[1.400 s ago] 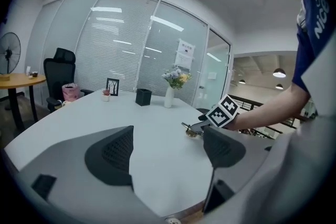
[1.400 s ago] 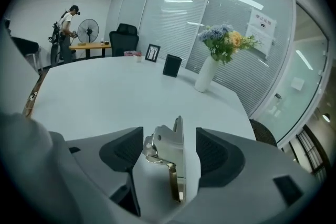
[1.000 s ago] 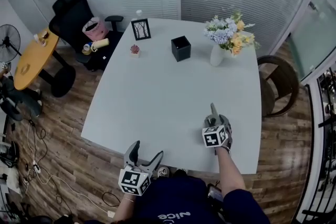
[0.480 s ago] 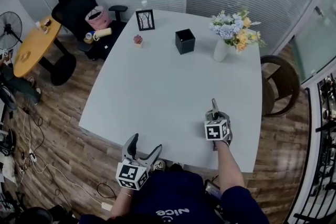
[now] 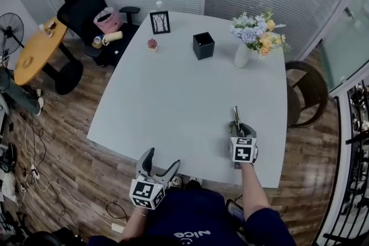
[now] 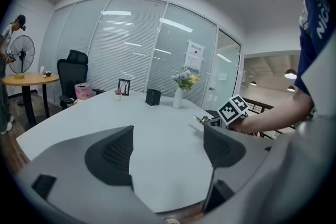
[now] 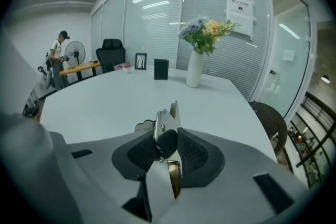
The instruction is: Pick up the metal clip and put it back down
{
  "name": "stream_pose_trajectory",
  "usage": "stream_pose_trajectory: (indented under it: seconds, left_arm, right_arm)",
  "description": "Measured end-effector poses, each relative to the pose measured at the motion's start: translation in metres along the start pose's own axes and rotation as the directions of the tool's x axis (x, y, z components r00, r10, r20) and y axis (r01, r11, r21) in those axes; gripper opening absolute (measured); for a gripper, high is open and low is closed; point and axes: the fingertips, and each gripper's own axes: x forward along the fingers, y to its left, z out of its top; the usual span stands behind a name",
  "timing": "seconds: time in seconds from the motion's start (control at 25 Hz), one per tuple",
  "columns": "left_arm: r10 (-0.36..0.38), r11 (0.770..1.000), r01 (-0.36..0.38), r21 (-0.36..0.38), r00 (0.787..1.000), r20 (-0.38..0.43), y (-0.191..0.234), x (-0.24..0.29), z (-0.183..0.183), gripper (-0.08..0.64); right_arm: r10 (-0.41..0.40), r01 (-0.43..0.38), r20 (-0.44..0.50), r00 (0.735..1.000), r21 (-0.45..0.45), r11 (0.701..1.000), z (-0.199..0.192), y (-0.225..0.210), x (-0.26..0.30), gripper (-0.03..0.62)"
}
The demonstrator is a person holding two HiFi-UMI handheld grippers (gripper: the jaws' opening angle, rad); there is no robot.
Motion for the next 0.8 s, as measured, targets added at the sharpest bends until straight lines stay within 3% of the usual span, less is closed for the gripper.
stream_pose_trajectory:
  seconds: [0.48,0.8]
  left_arm:
    - [-0.063,0.998,0.063,-0.006,0.998,0.031,-0.022,0.005,0.002,0.407]
    - [-0.096,0.995,0.096,0.003,0.994,0.054,-0.033,0.009,0.006,0.407]
  right_arm:
    - [0.052,-0.058,0.244,0.968,0.017,0.998,0.048,0.029,-0.099,0.112]
    - [0.073,-0.095,0.318,0.945,0.055,0.994,0.044,0.053,-0.150,0.112]
